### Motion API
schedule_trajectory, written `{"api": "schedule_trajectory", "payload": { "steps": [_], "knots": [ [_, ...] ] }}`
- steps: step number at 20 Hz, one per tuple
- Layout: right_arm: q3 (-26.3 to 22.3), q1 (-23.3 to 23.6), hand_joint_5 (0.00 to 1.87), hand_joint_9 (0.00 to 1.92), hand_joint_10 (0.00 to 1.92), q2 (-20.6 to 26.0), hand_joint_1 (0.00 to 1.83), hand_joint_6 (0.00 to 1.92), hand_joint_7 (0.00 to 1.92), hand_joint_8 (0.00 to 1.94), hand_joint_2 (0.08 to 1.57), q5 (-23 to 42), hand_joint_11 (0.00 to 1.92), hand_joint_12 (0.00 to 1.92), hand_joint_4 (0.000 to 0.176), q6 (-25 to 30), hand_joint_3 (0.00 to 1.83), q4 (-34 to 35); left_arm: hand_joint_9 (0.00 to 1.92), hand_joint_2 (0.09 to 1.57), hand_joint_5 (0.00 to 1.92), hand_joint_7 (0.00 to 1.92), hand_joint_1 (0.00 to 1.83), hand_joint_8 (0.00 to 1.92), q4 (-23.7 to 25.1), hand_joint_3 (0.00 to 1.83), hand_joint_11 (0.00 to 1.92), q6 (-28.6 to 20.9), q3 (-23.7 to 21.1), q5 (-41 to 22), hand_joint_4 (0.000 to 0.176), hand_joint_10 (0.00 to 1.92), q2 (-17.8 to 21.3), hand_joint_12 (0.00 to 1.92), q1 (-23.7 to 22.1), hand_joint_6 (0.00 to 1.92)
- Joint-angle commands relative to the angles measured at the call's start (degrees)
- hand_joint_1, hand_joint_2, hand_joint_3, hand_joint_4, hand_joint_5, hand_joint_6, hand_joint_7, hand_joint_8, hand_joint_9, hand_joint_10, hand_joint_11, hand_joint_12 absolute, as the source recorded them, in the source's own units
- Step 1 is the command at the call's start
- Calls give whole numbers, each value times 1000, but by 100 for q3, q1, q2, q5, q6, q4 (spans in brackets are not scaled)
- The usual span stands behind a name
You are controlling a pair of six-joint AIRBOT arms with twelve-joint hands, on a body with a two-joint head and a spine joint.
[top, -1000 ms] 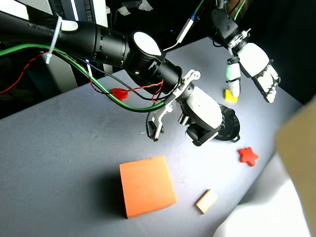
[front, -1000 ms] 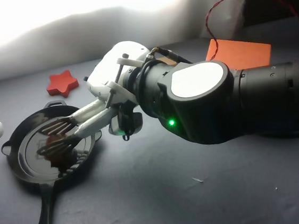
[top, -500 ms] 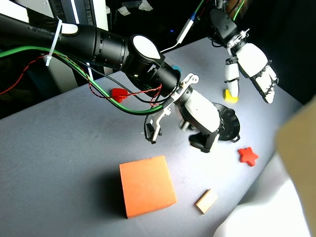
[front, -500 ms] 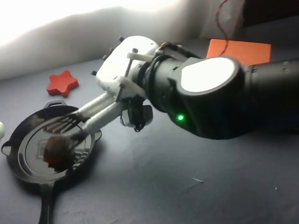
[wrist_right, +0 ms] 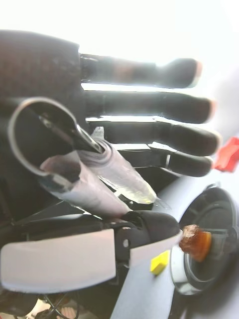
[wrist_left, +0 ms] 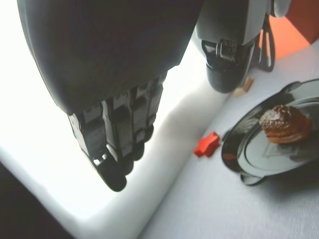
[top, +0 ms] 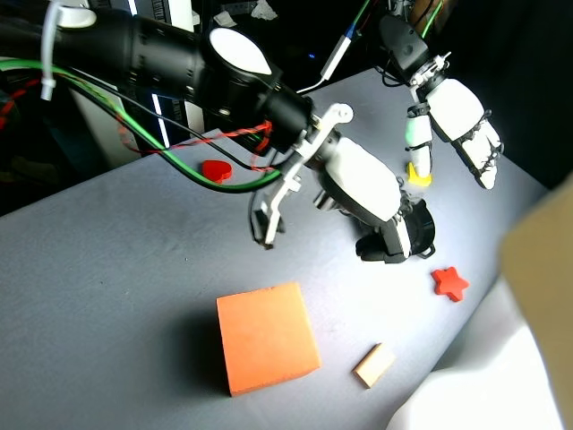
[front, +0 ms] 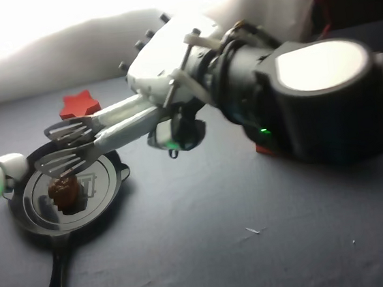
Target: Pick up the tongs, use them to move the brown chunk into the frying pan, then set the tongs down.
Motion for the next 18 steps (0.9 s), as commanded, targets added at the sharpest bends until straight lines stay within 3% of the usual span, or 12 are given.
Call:
{"api": "schedule_trajectory", "payload": {
  "steps": [1, 4, 6, 9, 14, 18],
  "knots": [
    [-181, 63, 682, 706, 1472, 139, 526, 881, 805, 1136, 1330, -40, 537, 1848, 0, -16, 0, -366, 178, 1277, 27, 133, 0, 2, 302, 0, 0, 17, -6, -547, 0, 3, -3, 831, -110, 4],
    [-705, -92, 742, 753, 1518, 553, 490, 893, 845, 1187, 1344, -73, 594, 1877, 0, 184, 3, -977, 179, 1273, 35, 133, 0, 2, 339, 0, 0, 48, -119, -547, 0, 3, -92, 804, -269, 5],
    [-1034, -178, 757, 748, 1517, 854, 501, 891, 847, 1177, 1348, -199, 593, 1893, 0, 252, 1, -1032, 148, 1283, 5, 111, 0, 2, 339, 2, 0, 139, -228, -547, 0, 4, -152, 661, -394, 0],
    [-1356, -318, 790, 767, 1503, 1206, 486, 868, 870, 1150, 1358, -175, 598, 1892, 0, 304, 2, -1083, 165, 1278, 15, 130, 0, 6, 349, 0, 0, 208, -400, -547, 0, 10, -200, 719, -514, 4],
    [-1611, -758, 777, 751, 1498, 1445, 521, 859, 853, 1145, 1354, -429, 601, 1901, 0, 1006, 0, -2236, 160, 1287, 27, 125, 0, 5, 440, 0, 0, 214, -721, -547, 0, 6, -208, 707, -579, 8],
    [-1620, -1194, 636, 682, 1477, 1486, 588, 919, 772, 1123, 1336, -722, 524, 1893, 0, 1698, 0, -3199, 165, 1276, 31, 138, 0, 5, 539, 0, 0, 180, -948, -556, 0, 5, -215, 740, -581, 6]
  ]
}}
